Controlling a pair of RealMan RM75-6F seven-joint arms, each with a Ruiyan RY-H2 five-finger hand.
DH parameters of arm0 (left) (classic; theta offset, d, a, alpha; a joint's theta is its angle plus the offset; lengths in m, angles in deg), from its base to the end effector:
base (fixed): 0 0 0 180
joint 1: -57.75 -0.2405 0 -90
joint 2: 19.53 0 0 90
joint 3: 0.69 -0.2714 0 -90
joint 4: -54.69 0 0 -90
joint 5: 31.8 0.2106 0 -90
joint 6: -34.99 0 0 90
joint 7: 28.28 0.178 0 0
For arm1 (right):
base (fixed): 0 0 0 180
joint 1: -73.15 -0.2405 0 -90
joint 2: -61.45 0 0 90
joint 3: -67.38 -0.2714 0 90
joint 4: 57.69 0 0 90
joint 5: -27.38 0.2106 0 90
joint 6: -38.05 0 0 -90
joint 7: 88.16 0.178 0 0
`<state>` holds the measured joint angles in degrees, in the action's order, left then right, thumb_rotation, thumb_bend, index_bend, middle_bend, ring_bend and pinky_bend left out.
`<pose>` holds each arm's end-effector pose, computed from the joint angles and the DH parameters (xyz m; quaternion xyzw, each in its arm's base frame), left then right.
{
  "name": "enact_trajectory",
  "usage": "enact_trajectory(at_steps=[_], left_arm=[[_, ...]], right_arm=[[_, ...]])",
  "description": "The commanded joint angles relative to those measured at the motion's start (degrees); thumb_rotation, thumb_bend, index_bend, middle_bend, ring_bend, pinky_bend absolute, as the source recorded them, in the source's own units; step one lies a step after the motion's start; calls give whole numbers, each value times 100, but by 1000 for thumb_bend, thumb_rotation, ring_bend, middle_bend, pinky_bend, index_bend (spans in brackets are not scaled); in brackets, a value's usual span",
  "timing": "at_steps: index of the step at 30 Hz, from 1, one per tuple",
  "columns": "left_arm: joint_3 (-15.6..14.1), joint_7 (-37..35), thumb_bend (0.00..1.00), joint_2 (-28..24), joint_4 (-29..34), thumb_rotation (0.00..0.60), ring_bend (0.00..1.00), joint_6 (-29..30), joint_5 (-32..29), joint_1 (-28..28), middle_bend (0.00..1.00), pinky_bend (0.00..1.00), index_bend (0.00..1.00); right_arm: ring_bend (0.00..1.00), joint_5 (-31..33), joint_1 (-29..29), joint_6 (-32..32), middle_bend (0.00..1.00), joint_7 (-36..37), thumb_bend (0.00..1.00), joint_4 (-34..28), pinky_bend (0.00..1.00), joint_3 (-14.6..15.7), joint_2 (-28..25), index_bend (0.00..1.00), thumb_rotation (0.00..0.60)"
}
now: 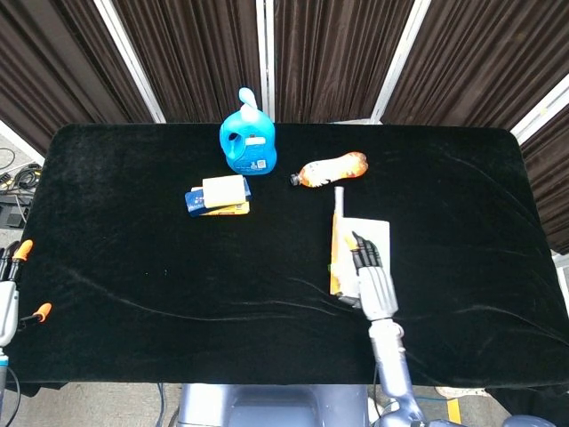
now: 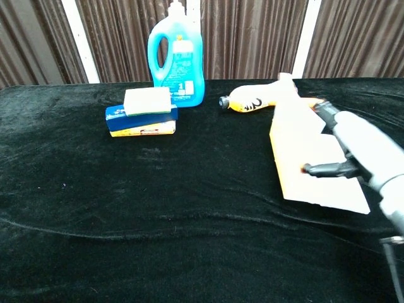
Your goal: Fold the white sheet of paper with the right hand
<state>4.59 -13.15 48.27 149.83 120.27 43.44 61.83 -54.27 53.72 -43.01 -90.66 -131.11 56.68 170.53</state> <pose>-0.3397 0.2165 0.1565 -0.5592 -0.3848 -0.3113 0.6650 -0.1968 -0.2942 -0.0532 0.5240 -0.4685 0.5441 0.4581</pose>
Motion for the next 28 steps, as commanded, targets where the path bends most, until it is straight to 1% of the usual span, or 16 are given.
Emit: enact_trajectory(at_steps=[1, 9, 12, 16, 20, 24, 27, 28], left_arm=[[-20, 30, 190, 10, 19, 600, 0, 33, 48, -10, 0, 0, 0], [-71, 118, 190, 45, 49, 600, 0, 87, 166, -17, 0, 0, 0], [-66, 95, 191, 44, 50, 600, 0, 102, 198, -15, 0, 0, 0], [-79, -1, 190, 47, -3, 600, 0, 124, 300, -9, 0, 0, 0], [-122, -163, 186, 45, -97, 600, 0, 173, 494, -10, 0, 0, 0], [-139, -216, 182, 72, -166, 600, 0, 233, 606, -17, 0, 0, 0], [-160, -246, 179, 88, -208, 600, 0, 280, 692, -29, 0, 0, 0], [-167, -243, 179, 98, -223, 600, 0, 294, 718, -32, 0, 0, 0]], right_arm=[[0, 23, 200, -232, 0, -91, 327, -168, 0, 8, -201, 0, 600], [0, 73, 457, -492, 0, -20, 282, -336, 0, -7, -542, 0, 600], [0, -5, 514, -549, 0, 21, 272, -526, 0, 23, -752, 0, 600], [0, -183, 573, -498, 0, -145, 243, -895, 0, 209, -1221, 0, 600], [0, -375, 635, -253, 0, -586, 212, -1381, 0, 554, -2036, 0, 600], [0, -530, 663, -110, 0, -985, 180, -1657, 0, 779, -2628, 0, 600], [0, -800, 746, -252, 0, -1043, 178, -1699, 0, 927, -2986, 0, 600], [0, -900, 821, -413, 0, -977, 178, -1672, 0, 957, -3074, 0, 600]])
